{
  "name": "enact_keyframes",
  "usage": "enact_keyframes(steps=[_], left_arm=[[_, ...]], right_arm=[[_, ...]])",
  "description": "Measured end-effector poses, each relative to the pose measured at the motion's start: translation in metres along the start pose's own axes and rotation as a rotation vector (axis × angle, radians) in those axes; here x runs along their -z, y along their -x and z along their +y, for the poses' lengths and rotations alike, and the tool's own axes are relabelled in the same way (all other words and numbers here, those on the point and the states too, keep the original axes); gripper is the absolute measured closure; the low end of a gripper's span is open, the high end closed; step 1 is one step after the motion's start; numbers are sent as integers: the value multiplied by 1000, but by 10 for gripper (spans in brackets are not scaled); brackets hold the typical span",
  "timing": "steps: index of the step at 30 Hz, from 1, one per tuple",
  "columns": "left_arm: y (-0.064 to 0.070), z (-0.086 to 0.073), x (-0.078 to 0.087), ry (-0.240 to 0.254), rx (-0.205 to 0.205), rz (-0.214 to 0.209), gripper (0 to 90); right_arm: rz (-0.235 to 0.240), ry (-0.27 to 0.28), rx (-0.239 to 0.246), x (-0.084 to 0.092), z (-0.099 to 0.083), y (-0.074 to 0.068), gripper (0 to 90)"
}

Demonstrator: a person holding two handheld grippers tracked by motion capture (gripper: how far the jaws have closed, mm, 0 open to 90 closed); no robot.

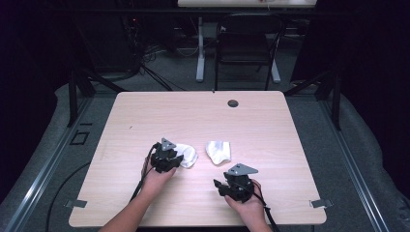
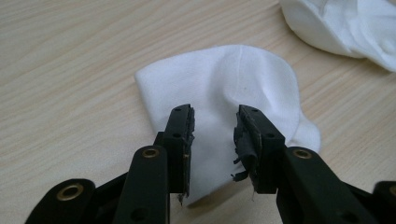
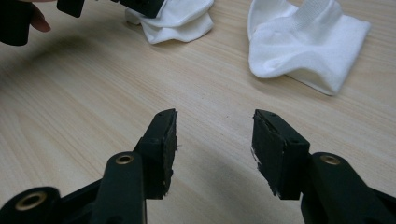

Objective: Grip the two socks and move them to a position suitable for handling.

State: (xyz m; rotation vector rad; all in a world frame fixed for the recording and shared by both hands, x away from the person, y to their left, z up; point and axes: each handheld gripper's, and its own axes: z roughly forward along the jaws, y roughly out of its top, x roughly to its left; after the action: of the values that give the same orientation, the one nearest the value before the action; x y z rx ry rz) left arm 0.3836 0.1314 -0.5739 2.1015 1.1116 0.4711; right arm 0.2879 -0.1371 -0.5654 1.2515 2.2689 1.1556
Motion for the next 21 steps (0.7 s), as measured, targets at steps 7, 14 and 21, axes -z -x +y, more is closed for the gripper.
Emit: enact_keyframes(steps=[7, 14, 21], left_arm=[[4, -2, -1, -21, -21, -4, 654], [10, -8, 4, -19, -11, -30, 655], [24, -15, 13, -35, -36, -42, 656]], right_arm=[[0, -4, -10, 0, 0, 2, 476], [15, -24, -19, -1, 0, 4, 459], [14, -10, -25, -1, 0, 4, 465]])
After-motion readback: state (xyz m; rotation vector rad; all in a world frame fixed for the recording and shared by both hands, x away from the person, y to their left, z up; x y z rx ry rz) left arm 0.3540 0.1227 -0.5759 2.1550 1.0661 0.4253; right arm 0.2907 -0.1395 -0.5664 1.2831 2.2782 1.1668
